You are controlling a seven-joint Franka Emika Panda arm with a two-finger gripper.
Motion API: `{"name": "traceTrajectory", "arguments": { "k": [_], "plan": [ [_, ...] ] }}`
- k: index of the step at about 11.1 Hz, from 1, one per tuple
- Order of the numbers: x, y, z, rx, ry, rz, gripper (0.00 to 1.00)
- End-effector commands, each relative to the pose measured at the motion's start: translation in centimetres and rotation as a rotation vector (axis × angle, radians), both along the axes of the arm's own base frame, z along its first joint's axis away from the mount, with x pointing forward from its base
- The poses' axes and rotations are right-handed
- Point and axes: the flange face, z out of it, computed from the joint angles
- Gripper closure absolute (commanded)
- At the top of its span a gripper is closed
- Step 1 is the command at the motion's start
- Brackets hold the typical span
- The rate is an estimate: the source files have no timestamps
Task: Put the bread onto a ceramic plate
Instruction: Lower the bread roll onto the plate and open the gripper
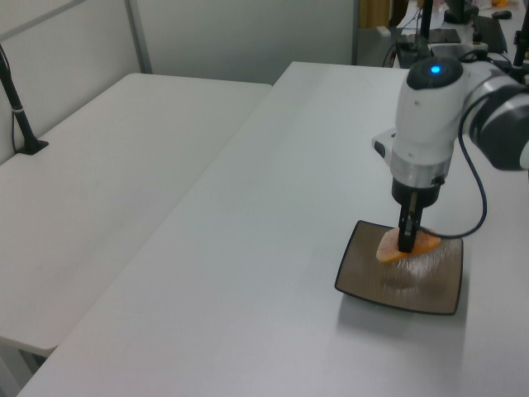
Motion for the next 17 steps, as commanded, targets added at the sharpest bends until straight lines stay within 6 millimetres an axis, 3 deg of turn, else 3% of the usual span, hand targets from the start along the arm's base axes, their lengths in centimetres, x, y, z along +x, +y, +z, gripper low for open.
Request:
{"name": "traceTrajectory", "arguments": {
  "k": [1,7,9,11,14,17],
  "plan": [
    [-0.2,0.8,-2.1,-0.02,-0.076,-0.015,0.6],
    [-1.5,1.9,-5.7,-0.054,-0.119,-0.021,0.53],
    [-1.5,1.9,-5.5,-0.057,-0.12,-0.026,0.32],
    [-1.4,1.9,-5.3,-0.054,-0.12,-0.031,0.0],
    [-1.1,1.9,-4.3,-0.065,-0.117,-0.048,0.0],
    [0.3,1.4,0.2,-0.026,-0.156,-0.098,0.0]
  ]
}}
